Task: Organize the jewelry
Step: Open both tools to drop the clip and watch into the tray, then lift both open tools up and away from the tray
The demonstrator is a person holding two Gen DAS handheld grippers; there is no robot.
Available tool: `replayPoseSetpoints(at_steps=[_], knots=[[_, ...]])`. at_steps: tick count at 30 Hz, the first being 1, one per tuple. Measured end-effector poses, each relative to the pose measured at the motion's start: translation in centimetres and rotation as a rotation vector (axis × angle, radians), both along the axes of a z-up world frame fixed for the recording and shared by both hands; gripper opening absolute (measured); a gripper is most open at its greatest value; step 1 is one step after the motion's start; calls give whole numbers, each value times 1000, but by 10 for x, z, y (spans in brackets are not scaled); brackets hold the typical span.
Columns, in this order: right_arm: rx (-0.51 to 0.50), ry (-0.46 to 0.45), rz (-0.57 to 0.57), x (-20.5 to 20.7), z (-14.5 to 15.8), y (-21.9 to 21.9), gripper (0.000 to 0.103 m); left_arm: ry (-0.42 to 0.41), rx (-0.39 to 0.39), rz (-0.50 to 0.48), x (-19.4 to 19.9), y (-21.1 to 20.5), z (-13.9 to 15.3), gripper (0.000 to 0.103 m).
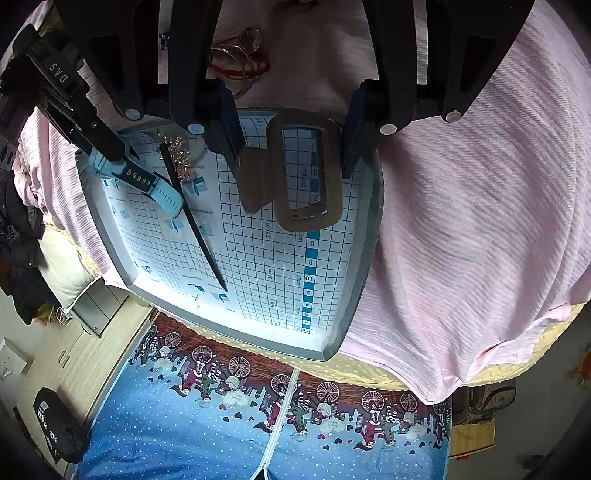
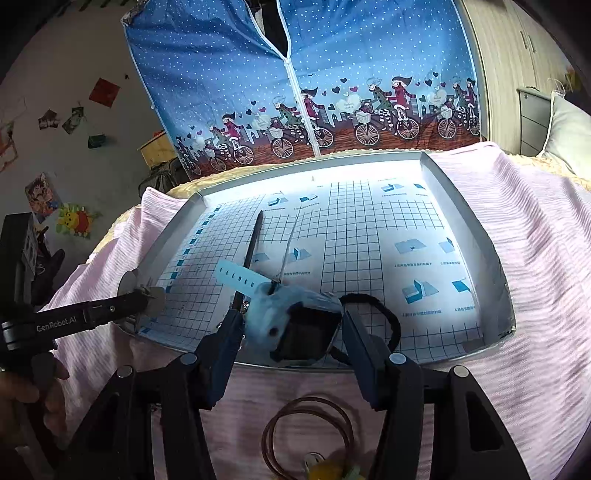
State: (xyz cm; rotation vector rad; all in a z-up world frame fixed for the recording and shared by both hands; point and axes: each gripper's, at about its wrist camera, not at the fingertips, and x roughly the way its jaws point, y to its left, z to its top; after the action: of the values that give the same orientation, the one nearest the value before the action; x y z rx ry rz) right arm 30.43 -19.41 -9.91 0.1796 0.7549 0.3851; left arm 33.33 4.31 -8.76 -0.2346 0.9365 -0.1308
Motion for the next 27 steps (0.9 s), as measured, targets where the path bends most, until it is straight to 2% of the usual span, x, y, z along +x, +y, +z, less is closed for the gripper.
replayPoseSetpoints(at_steps=[3, 4, 6, 7, 8, 9, 11, 13, 17, 20, 23, 27], knots=[[4, -9, -6, -1, 2, -2, 55, -1, 20, -8, -1, -3, 1, 49], [0, -19, -5, -2, 4, -2, 58, -5, 25, -11, -2, -4, 2, 51], [-16, -44, -7, -7, 9, -2, 65, -18, 26, -22, -4, -6, 3, 67], [-24, -59, -7, -10, 12, -2, 68, -28, 27, -28, -6, -6, 5, 72], [-32, -72, -6, -13, 16, -1, 74, -36, 33, -29, -9, -7, 7, 78], [-39, -86, -7, -17, 19, -1, 77, -46, 37, -32, -12, -8, 9, 78], [-51, -123, -8, -27, 27, -1, 92, -76, 50, -34, -20, -8, 15, 81], [-59, -164, -5, -40, 37, -3, 103, -135, 86, -18, -30, -8, 26, 101], [-72, -245, 16, -65, 57, -6, 103, -342, 116, -5, -65, -7, 61, 102], [-93, -310, 24, -85, 73, -6, 103, -421, 110, -29, -88, -10, 83, 102], [-98, -360, 18, -107, 86, -10, 103, -460, 120, -44, -108, -18, 98, 102], [-126, -424, 16, -136, 101, -15, 103, -443, 131, -109, -138, -32, 104, 102]])
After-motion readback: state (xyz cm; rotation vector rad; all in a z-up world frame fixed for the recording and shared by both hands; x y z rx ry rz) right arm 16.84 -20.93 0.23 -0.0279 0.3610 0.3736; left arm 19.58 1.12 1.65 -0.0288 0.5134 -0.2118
